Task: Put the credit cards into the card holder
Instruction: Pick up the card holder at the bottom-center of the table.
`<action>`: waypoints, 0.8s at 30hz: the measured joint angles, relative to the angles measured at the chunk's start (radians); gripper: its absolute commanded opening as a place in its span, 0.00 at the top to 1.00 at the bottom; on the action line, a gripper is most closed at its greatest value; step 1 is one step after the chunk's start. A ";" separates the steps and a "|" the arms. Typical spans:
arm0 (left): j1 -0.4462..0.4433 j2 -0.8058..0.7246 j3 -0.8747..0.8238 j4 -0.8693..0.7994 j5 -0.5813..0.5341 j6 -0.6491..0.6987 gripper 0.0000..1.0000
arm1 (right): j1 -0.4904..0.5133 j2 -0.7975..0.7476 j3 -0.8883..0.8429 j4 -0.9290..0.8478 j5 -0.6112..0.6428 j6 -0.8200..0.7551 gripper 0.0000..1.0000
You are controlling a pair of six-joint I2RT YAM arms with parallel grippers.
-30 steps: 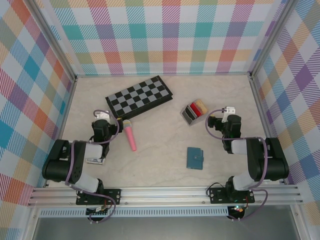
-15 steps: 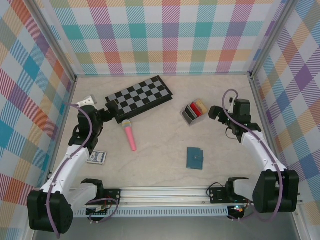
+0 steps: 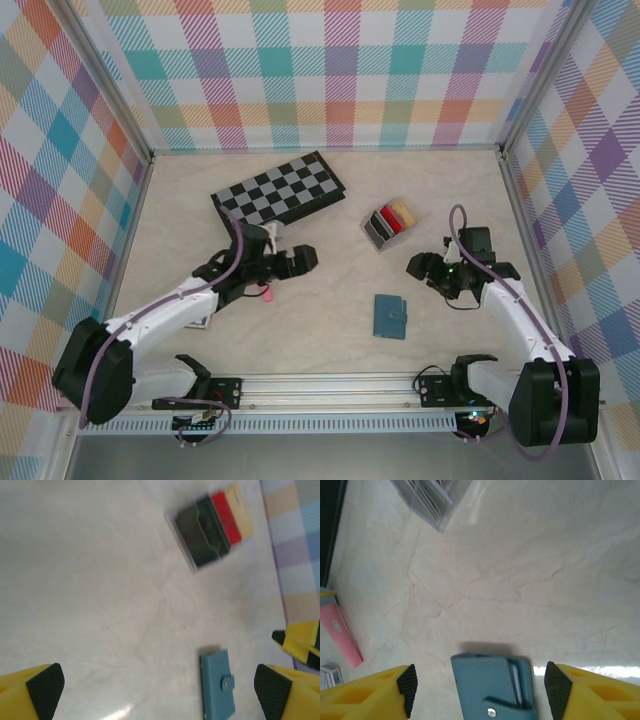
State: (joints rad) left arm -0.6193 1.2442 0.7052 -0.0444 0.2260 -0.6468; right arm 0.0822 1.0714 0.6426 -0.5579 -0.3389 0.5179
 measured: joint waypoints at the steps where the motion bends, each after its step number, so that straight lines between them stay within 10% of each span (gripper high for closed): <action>1: -0.034 0.028 0.005 0.001 0.000 -0.009 0.01 | 0.013 -0.001 -0.007 -0.011 -0.002 0.003 0.34; 24: -0.201 0.404 0.183 0.098 0.209 -0.124 0.27 | 0.151 0.067 -0.081 -0.094 -0.031 0.073 0.65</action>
State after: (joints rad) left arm -0.8204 1.6485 0.8883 0.0532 0.4351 -0.7704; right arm 0.2329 1.1385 0.5617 -0.6518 -0.3702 0.5911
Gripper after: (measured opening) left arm 0.733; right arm 0.365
